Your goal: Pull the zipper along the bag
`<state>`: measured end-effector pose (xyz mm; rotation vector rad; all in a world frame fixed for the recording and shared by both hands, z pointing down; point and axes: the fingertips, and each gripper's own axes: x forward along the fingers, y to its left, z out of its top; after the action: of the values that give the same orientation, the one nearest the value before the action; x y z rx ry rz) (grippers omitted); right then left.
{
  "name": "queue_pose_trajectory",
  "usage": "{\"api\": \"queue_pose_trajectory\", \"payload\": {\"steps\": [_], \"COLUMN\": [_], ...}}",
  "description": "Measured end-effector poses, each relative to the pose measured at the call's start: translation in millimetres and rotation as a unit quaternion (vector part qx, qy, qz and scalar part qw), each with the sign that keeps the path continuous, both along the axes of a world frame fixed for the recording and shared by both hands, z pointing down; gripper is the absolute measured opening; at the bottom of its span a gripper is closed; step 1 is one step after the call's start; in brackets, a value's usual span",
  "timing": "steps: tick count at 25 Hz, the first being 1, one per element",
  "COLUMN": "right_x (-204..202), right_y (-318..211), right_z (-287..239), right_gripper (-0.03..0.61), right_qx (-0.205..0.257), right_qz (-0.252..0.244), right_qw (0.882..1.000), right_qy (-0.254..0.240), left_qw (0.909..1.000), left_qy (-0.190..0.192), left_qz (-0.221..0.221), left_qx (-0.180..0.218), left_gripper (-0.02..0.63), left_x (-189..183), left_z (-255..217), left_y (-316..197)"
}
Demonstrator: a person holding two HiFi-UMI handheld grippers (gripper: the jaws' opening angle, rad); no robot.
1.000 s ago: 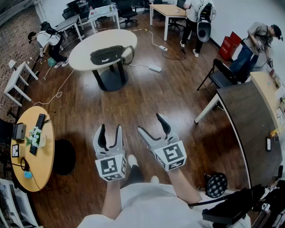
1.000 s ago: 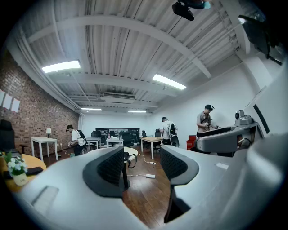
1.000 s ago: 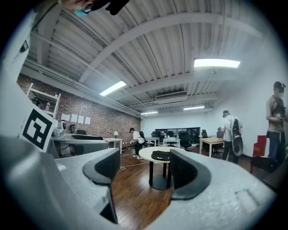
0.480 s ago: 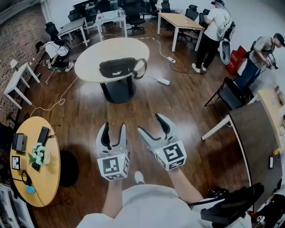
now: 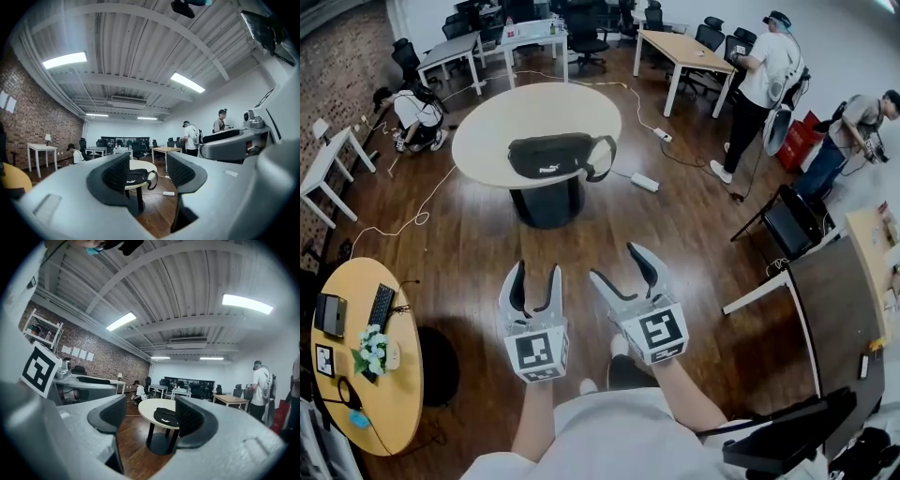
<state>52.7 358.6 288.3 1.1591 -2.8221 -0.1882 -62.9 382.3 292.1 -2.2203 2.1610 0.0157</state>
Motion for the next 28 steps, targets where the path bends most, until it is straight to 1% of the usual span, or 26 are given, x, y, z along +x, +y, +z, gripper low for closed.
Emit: {"api": "queue_pose_trajectory", "payload": {"steps": [4, 6, 8, 10, 13, 18, 20, 24, 28], "right_x": [-1, -8, -13, -14, -10, -10, -15, -43, -77], "right_y": [-67, -107, -147, -191, -253, -313, -333, -371, -420], "right_z": [8, 13, 11, 7, 6, 3, 6, 23, 40], "right_gripper": [0.311, 0.311, 0.311, 0.311, 0.311, 0.311, 0.311, 0.311, 0.311], "right_qx": [-0.005, -0.011, -0.008, 0.003, 0.000, -0.020, -0.026, -0.044, -0.051], "right_qz": [0.000, -0.006, -0.012, -0.013, -0.009, -0.025, -0.029, -0.048, -0.046], "right_qw": [1.000, 1.000, 0.999, 0.999, 0.999, 0.998, 0.998, 0.997, 0.997], "right_qy": [-0.015, -0.021, -0.029, -0.032, -0.033, -0.057, -0.056, -0.042, -0.040], "left_qw": [1.0000, 1.0000, 1.0000, 1.0000, 0.9999, 0.9990, 0.9987, 0.9976, 0.9981], "left_qy": [0.002, -0.001, -0.006, -0.003, -0.006, -0.015, -0.013, -0.006, -0.014], "left_qz": [-0.005, -0.005, -0.006, -0.008, -0.015, -0.040, -0.043, -0.050, -0.042], "left_qx": [0.006, 0.000, -0.003, 0.001, -0.003, -0.009, -0.022, -0.047, -0.043], "left_gripper": [0.252, 0.252, 0.252, 0.244, 0.244, 0.242, 0.242, 0.241, 0.239], "left_x": [-4, -9, -12, -16, -19, -25, -27, -47, -78], "left_z": [-1, 3, 5, 3, 3, 7, 17, 34, 43], "left_y": [-55, -93, -131, -174, -232, -286, -300, -337, -391]}}
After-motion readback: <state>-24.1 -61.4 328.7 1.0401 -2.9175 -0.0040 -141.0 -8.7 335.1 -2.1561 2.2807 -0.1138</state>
